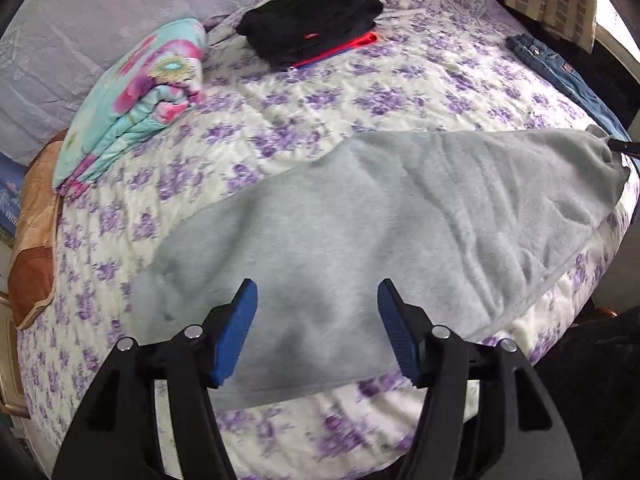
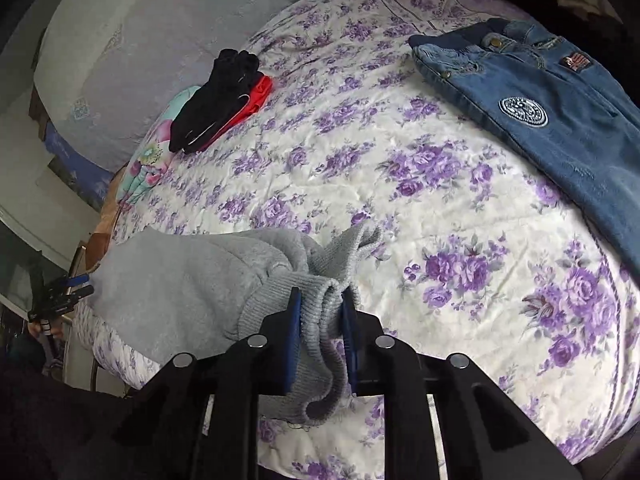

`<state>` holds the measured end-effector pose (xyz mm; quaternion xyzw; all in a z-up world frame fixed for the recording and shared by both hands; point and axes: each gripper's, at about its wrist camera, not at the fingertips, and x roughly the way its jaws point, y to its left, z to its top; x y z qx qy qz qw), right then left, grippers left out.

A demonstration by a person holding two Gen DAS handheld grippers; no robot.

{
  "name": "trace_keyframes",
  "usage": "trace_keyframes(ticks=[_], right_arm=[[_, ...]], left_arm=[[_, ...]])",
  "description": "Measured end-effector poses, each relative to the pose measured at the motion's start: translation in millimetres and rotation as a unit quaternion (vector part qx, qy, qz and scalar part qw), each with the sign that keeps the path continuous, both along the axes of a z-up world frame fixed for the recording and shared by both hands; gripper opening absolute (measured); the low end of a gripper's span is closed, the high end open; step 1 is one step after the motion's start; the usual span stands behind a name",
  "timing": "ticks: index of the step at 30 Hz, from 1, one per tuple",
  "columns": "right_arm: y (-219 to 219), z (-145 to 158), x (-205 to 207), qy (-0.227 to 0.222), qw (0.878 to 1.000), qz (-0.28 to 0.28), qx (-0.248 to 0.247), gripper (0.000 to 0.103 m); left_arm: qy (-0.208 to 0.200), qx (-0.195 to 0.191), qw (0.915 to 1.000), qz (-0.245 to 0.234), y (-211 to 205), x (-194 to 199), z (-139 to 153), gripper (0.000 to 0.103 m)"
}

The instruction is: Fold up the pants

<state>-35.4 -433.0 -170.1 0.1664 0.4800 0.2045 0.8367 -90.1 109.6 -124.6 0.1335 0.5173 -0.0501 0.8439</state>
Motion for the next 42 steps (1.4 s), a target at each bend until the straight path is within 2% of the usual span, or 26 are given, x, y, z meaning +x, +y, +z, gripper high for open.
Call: trace_keyframes(ticks=[3,5,6,8,11,13,15,16,17,19,21,23,24,25,26,27,29,30,31,33,34,36,37,42], right_arm=[[-0.3,19.9,7.2,-0.007,0.999,0.021,-0.037,0.016],[8.9,20.9,15.1,0.002,0.993,0.036,-0.111,0.048],[12.2,19.2,16.7,0.004,0.99,0.039,-0.134,0.073],[8.5,21.4,14.9,-0.007,0.992,0.037,-0.12,0.073],[-14.0,22.3,0.3,-0.012,0.999,0.012,-0.03,0.074],[-16.8,16.9,-7.0,-0.013,0.999,0.014,-0.026,0.069],[-15.4,4.7,-3.4,-0.01,1.0,0.008,-0.015,0.065],[-12.8,-4.9,1.4,-0.001,1.0,0.009,-0.001,0.053],[-7.3,-12.9,5.8,0.005,1.0,0.015,-0.001,0.047],[4.5,-19.4,8.1,0.003,0.999,0.033,-0.021,0.028],[2.3,-13.3,5.3,-0.002,0.999,0.034,-0.028,0.017],[-6.9,-5.9,3.6,0.0,0.998,0.024,-0.05,0.018],[-8.9,-2.9,2.6,-0.001,0.998,0.023,-0.066,0.032],[-12.2,-0.9,1.7,0.003,0.998,0.026,-0.054,0.058],[-14.2,0.6,1.5,0.004,0.999,0.032,-0.028,0.062],[-12.4,2.1,1.3,-0.003,0.999,0.04,-0.015,0.062],[-6.5,-1.4,6.1,-0.007,0.999,0.048,-0.019,0.062],[-5.3,-7.9,10.5,0.003,0.999,0.048,-0.01,0.057],[-2.6,-13.9,14.0,0.016,0.999,0.051,-0.006,0.036],[7.4,-15.0,11.7,0.009,0.997,0.07,-0.04,0.025],[7.7,-11.4,8.8,0.003,0.996,0.076,-0.037,0.016],[4.2,-0.5,6.8,-0.004,0.997,0.073,-0.04,0.012],[1.8,6.8,7.4,-0.008,0.996,0.069,-0.049,0.007],[-3.8,51.6,14.6,-0.034,0.992,0.096,-0.071,0.004]], left_arm=[[0.017,-0.011,0.9996,-0.018,-27.3,4.1,-20.0,0.061],[0.03,-0.017,0.999,-0.029,-38.9,4.6,-29.3,0.061],[0.036,-0.013,0.9987,-0.033,-43.9,4.0,-34.0,0.061],[0.045,-0.007,0.9982,-0.037,-49.3,3.7,-41.1,0.061],[0.067,0.006,0.9973,-0.029,-51.5,5.7,-54.9,0.061],[0.067,0.015,0.9971,-0.033,-55.3,4.8,-58.7,0.061],[0.066,0.002,0.9972,-0.034,-57.4,5.1,-56.2,0.061],[0.066,-0.005,0.9973,-0.032,-59.3,6.4,-54.3,0.061],[0.065,-0.007,0.9974,-0.031,-61.1,7.7,-52.9,0.061],[0.066,-0.001,0.9973,-0.034,-66.5,10.2,-52.3,0.061],[0.067,0.002,0.9972,-0.033,-70.3,10.8,-52.5,0.061],[0.067,-0.003,0.9973,-0.029,-71.4,10.6,-52.8,0.061],[0.066,-0.006,0.9974,-0.027,-72.0,10.0,-53.1,0.061],[0.067,-0.007,0.9975,-0.024,-72.5,9.6,-53.8,0.061],[0.068,-0.009,0.9974,-0.022,-72.9,9.5,-54.9,0.061],[0.068,-0.01,0.9974,-0.019,-73.3,9.4,-56.1,0.061],[0.069,-0.01,0.9974,-0.016,-74.5,9.7,-57.0,0.061],[0.069,-0.01,0.9975,-0.015,-75.2,10.0,-56.8,0.061],[0.069,-0.008,0.9975,-0.015,-75.8,10.2,-56.2,0.061],[0.066,-0.004,0.9978,-0.011,-75.3,11.0,-53.7,0.061],[0.063,-0.004,0.998,-0.009,-74.4,11.4,-52.2,0.061],[0.06,-0.009,0.9982,-0.002,-71.7,12.3,-49.4,0.061],[0.058,-0.012,0.9982,0.0,-71.0,12.7,-48.5,0.061],[0.05,-0.025,0.9984,-0.006,-77.3,12.7,-43.5,0.061]])
